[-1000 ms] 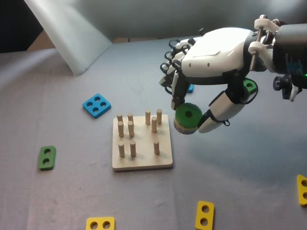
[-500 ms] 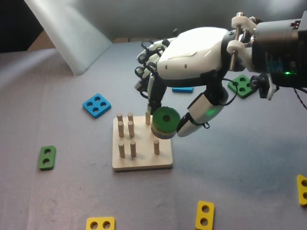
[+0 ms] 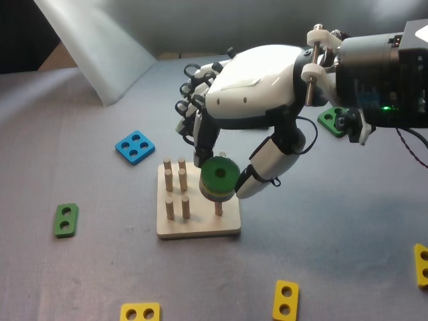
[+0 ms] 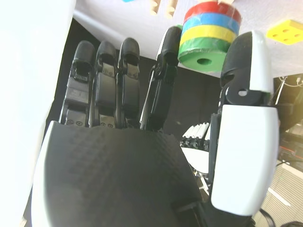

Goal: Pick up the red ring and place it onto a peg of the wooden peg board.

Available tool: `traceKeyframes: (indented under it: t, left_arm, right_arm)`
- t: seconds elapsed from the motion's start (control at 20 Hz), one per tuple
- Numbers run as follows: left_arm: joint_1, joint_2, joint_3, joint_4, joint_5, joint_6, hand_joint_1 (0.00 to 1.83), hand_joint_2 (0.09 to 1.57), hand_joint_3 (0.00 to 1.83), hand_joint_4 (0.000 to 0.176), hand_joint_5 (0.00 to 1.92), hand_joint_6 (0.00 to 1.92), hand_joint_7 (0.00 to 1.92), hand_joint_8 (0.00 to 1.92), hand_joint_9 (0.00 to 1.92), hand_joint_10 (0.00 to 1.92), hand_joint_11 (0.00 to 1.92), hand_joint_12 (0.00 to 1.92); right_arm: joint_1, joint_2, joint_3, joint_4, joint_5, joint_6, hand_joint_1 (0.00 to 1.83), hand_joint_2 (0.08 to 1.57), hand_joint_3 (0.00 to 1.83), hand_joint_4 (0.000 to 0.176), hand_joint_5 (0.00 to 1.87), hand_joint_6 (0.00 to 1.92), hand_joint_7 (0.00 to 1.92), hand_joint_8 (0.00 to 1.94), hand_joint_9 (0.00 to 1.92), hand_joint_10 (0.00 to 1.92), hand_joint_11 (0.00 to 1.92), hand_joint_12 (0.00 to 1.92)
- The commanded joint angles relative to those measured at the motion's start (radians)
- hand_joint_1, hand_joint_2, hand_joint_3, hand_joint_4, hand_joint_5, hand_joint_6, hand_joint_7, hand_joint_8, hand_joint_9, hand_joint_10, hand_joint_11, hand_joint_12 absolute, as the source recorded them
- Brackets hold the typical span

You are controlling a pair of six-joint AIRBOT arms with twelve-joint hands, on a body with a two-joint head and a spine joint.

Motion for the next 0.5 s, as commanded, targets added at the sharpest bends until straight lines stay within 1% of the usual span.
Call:
traceKeyframes:
  t: [0.0,0.05,0.1,0.15,0.2,0.25,0.3,0.35,0.45]
  left_arm:
    - [-0.01,0.006,0.001,-0.007,-0.009,0.004,0.86,1.45,0.0,0.176,1.35,1.92,1.62,1.92,1.71,1.92,1.82,1.92]
    - [-0.01,0.006,0.001,-0.007,-0.009,0.004,0.87,1.45,0.0,0.176,1.33,1.92,1.62,1.92,1.72,1.92,1.82,1.92]
    - [-0.01,0.006,0.001,-0.007,-0.009,0.004,0.86,1.45,0.0,0.176,1.33,1.92,1.61,1.92,1.71,1.92,1.81,1.92]
    - [-0.01,0.006,0.001,-0.007,-0.009,0.004,0.86,1.45,0.0,0.176,1.33,1.92,1.61,1.92,1.71,1.92,1.81,1.92]
    - [-0.01,0.006,0.001,-0.007,-0.009,0.004,0.86,1.44,0.0,0.176,1.34,1.92,1.61,1.92,1.71,1.92,1.81,1.92]
    - [-0.01,0.006,0.001,-0.007,-0.009,0.004,0.86,1.44,0.0,0.176,1.34,1.92,1.61,1.92,1.71,1.92,1.81,1.92]
    - [-0.01,0.006,0.001,-0.007,-0.009,0.004,0.86,1.44,0.0,0.176,1.34,1.92,1.61,1.92,1.71,1.92,1.81,1.92]
    - [-0.01,0.006,0.001,-0.007,-0.009,0.004,0.86,1.45,0.0,0.176,1.33,1.92,1.61,1.92,1.71,1.92,1.81,1.92]
    - [-0.01,0.006,0.001,-0.007,-0.009,0.004,0.85,1.45,0.0,0.176,1.33,1.92,1.61,1.92,1.71,1.92,1.81,1.92]
  right_arm:
    - [0.003,-0.003,0.0,0.022,-0.003,0.005,1.08,1.04,0.0,0.145,1.14,0.73,0.46,0.0,0.3,0.01,0.0,0.47]
    - [0.0,-0.004,0.0,0.022,-0.003,0.005,1.07,1.05,0.0,0.153,1.12,0.75,0.47,0.0,0.3,0.01,0.0,0.4]
    - [-0.005,-0.007,0.0,0.022,-0.006,0.004,1.08,1.04,0.0,0.139,1.12,0.75,0.48,0.0,0.31,0.01,0.0,0.46]
    - [-0.008,-0.009,0.0,0.021,-0.009,0.004,1.08,1.04,0.0,0.139,1.12,0.75,0.48,0.0,0.31,0.01,0.0,0.46]
    - [-0.011,-0.012,0.0,0.017,-0.014,0.003,1.08,1.04,0.0,0.137,1.13,0.75,0.48,0.0,0.32,0.01,0.0,0.54]
    - [-0.014,-0.013,0.0,0.01,-0.017,0.003,1.08,1.04,0.0,0.137,1.13,0.75,0.48,0.0,0.32,0.01,0.0,0.54]
    - [-0.018,-0.015,0.0,0.005,-0.02,0.003,1.08,1.05,0.0,0.144,1.12,0.75,0.48,0.0,0.32,0.01,0.0,0.57]
    - [-0.024,-0.017,0.001,0.0,-0.022,0.003,1.07,1.05,0.0,0.159,1.12,0.76,0.48,0.0,0.31,0.0,0.0,0.51]
    - [-0.029,-0.02,0.002,-0.002,-0.023,0.003,1.07,1.05,0.0,0.162,1.12,0.76,0.48,0.0,0.31,0.0,0.0,0.49]
